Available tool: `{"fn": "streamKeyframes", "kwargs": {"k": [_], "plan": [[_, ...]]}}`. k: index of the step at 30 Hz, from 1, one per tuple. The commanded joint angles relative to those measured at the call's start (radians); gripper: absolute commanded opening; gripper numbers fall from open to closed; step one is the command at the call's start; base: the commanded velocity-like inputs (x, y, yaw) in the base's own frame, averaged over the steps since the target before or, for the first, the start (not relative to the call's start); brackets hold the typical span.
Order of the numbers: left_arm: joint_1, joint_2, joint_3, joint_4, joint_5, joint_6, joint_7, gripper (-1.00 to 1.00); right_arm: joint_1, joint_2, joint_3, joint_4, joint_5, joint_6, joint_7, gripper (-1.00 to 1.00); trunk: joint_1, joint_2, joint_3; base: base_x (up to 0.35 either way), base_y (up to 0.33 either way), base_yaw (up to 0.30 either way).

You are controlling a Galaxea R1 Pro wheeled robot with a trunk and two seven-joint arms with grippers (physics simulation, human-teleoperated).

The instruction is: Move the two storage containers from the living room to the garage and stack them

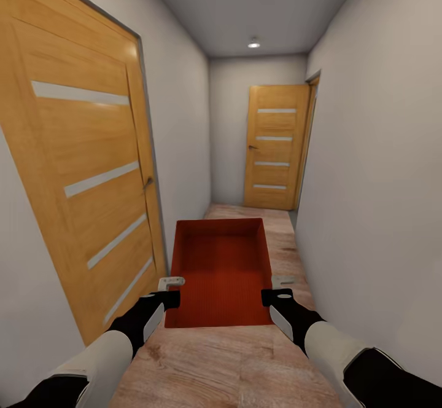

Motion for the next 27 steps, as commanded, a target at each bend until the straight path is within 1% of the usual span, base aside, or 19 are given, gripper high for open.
{"fn": "streamKeyframes", "kwargs": {"k": [1,27], "plan": [[-0.001,0.000,0.006,-0.007,-0.001,0.003,0.010,-1.00,0.000,-0.001,0.027,0.000,-0.034,0.007,0.023,-1.00,0.001,-0.002,-0.002,0.324,0.000,-0.009],[-0.001,0.000,0.006,-0.007,-0.003,0.003,0.010,-1.00,0.000,-0.001,0.027,0.000,-0.034,0.007,0.023,-1.00,0.001,-0.002,-0.002,0.324,0.000,-0.001]]}}
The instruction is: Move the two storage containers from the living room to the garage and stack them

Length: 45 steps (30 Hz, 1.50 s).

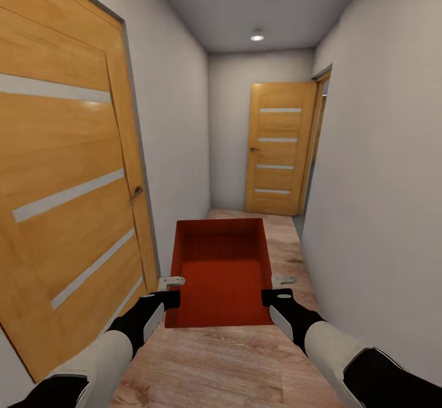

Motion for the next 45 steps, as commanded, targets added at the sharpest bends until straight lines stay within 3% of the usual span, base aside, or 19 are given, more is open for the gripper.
{"fn": "streamKeyframes", "kwargs": {"k": [1,25,45], "plan": [[-0.001,0.000,0.005,-0.006,-0.002,0.002,0.010,-1.00,0.000,-0.001,0.028,0.000,-0.034,0.007,0.023,-1.00,0.001,-0.002,-0.002,0.324,0.000,0.000],[-0.001,0.000,0.005,-0.006,-0.001,0.002,0.010,-1.00,0.000,0.000,0.028,0.000,-0.034,0.007,0.022,-1.00,0.001,-0.002,-0.002,0.324,0.000,-0.195],[-0.001,0.000,0.005,-0.006,-0.001,0.003,0.006,-1.00,0.000,0.000,0.028,0.000,-0.034,0.007,0.022,-1.00,0.001,-0.002,-0.002,0.324,0.000,-0.009]]}}
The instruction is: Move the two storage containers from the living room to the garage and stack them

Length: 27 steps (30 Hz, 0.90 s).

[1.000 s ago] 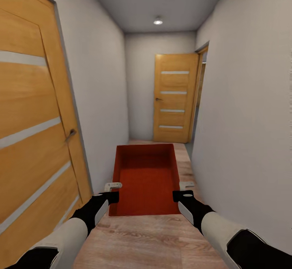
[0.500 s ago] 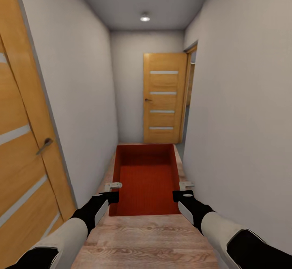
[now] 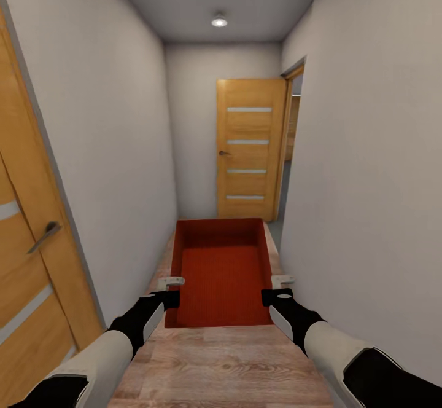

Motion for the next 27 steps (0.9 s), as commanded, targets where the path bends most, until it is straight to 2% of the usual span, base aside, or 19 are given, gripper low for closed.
{"fn": "streamKeyframes", "kwargs": {"k": [1,14,27], "plan": [[-0.001,0.000,-0.001,-0.007,0.007,0.005,0.010,-1.00,0.000,-0.001,0.029,0.000,-0.036,0.007,0.022,-1.00,0.001,-0.002,-0.002,0.324,0.000,0.000],[-0.001,0.000,-0.001,-0.007,0.007,0.005,0.007,-1.00,0.000,-0.001,0.029,0.000,-0.036,0.007,0.023,-1.00,0.001,-0.002,-0.002,0.324,0.028,0.000],[-0.001,0.000,-0.001,-0.007,0.006,0.008,0.004,-1.00,0.000,0.000,0.029,0.000,-0.036,0.007,0.022,-1.00,0.001,-0.002,-0.002,0.324,0.125,0.000]]}}
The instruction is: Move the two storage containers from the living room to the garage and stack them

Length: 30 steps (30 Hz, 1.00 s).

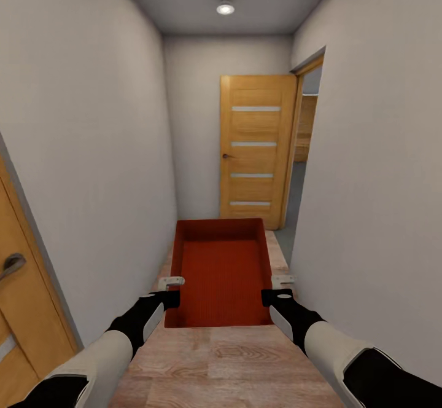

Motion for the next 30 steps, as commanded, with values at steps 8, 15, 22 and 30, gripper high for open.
{"fn": "streamKeyframes", "kwargs": {"k": [8,15,22,30], "plan": [[-0.001,0.000,-0.012,-0.006,0.018,0.000,0.009,-1.00,-0.001,-0.001,0.029,0.000,-0.033,0.007,0.022,-1.00,0.001,-0.002,-0.002,0.324,0.090,0.000],[-0.001,0.000,-0.012,-0.006,0.018,-0.001,0.009,-1.00,-0.001,-0.001,0.029,0.000,-0.033,0.007,0.023,-1.00,0.001,-0.002,-0.002,0.324,0.003,0.000],[-0.001,0.000,-0.012,-0.005,0.019,-0.001,0.009,-1.00,-0.001,-0.001,0.029,0.000,-0.033,0.007,0.022,-1.00,0.001,-0.002,-0.002,0.324,0.000,0.000],[-0.001,0.000,-0.011,-0.005,0.019,-0.001,0.009,-1.00,-0.001,-0.001,0.029,0.000,-0.033,0.007,0.022,-1.00,0.001,-0.002,-0.002,0.324,0.000,0.000]]}}
